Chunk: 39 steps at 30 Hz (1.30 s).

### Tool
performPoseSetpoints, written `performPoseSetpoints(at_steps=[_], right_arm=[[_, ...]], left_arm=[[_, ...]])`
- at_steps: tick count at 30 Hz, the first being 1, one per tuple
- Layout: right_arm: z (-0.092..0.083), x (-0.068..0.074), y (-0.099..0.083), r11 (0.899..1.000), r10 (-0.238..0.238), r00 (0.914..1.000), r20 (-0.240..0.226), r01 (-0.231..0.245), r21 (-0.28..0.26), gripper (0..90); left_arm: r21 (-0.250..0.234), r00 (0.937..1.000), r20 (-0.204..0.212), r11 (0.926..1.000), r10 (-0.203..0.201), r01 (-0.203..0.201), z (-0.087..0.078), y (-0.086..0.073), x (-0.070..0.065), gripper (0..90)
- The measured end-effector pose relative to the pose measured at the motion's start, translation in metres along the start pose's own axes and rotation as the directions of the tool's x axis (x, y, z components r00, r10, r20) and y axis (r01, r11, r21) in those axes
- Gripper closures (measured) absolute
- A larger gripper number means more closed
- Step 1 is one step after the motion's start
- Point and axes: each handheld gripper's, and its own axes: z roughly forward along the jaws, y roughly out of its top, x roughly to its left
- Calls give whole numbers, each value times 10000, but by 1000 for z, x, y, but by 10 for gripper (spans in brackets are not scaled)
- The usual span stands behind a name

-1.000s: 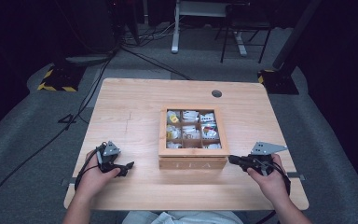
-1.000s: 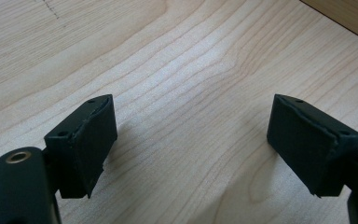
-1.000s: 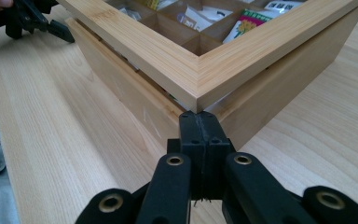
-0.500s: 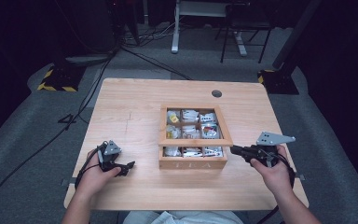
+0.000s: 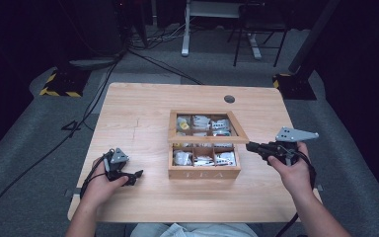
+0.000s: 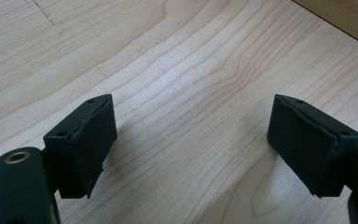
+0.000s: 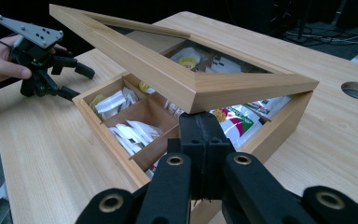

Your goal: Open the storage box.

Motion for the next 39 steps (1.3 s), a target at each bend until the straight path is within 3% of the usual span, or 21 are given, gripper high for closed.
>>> performPoseSetpoints(at_steps=[12, 14, 31, 39], right_arm=[[-2, -4, 17, 9993, -116, 9997, 210, 123, -354, 900], [-2, -6, 22, 9990, -63, 9998, 183, 71, -449, 900], [0, -14, 45, 9986, -179, 9991, 385, 198, -490, 900], [1, -17, 52, 9984, -149, 9986, 508, 177, -540, 900]], left_arm=[[14, 10000, 15, 10000, -72, 72, 1, 1, 0, 161], [-13, 10000, -32, 10000, 65, -65, 1, 2, 1, 161], [27, 9997, 192, 9999, 123, -124, 4, 4, 3, 161], [-31, 9989, 339, 9994, 339, -338, 6, 8, 9, 186]])
